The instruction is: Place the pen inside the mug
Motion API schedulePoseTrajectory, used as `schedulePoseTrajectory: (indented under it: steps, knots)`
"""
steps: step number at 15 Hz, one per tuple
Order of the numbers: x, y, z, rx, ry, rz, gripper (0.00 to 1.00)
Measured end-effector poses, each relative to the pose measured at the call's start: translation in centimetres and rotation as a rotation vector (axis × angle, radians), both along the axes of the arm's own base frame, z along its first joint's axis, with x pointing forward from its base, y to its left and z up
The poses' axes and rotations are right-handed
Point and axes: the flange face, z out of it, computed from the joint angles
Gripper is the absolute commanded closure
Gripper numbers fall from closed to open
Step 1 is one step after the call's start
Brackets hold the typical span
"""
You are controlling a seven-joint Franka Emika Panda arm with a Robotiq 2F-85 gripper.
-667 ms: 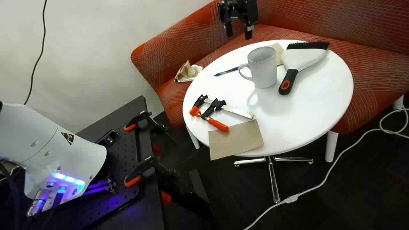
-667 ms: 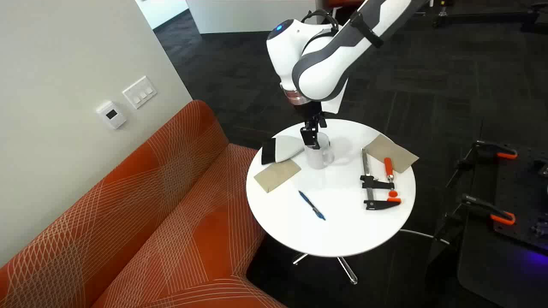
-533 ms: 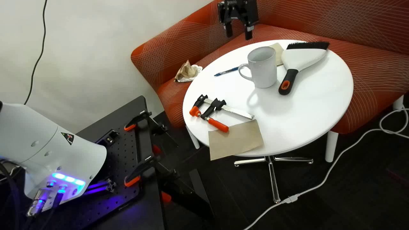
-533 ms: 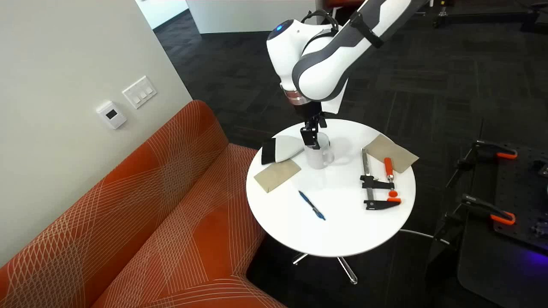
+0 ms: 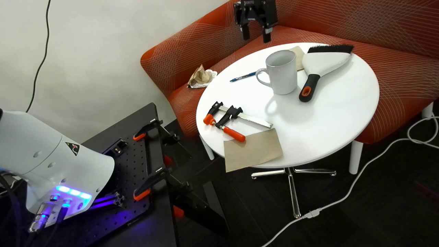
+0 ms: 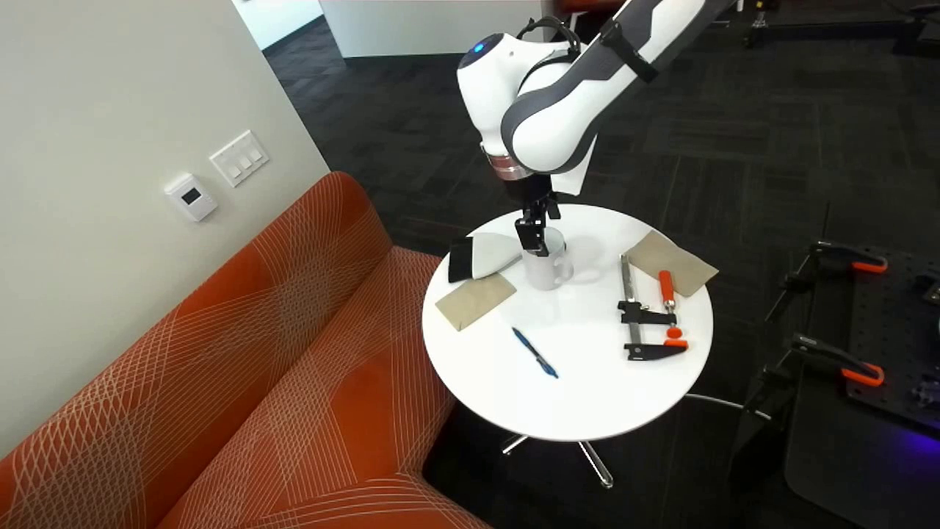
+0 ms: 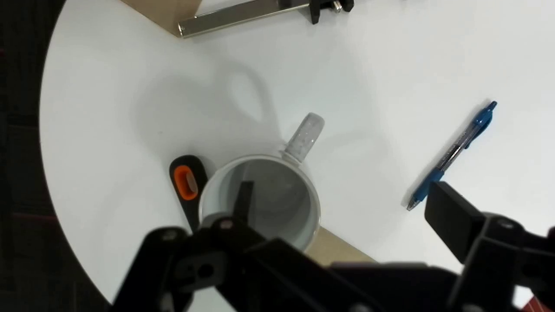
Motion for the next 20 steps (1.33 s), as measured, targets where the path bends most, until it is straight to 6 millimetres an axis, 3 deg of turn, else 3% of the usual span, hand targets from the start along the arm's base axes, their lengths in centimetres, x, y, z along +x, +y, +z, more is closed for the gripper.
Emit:
schedulePoseTrajectory:
  steps: [13, 16, 20]
  knots:
    - [0.0, 0.2, -0.2, 0.001, 0.001, 0.003, 0.00]
    - [-0.1, 1.8, -0.2, 0.007, -0.023, 0.002, 0.00]
    - [-0.7, 5.7, -0.5, 0.016, -0.081, -0.053, 0.00]
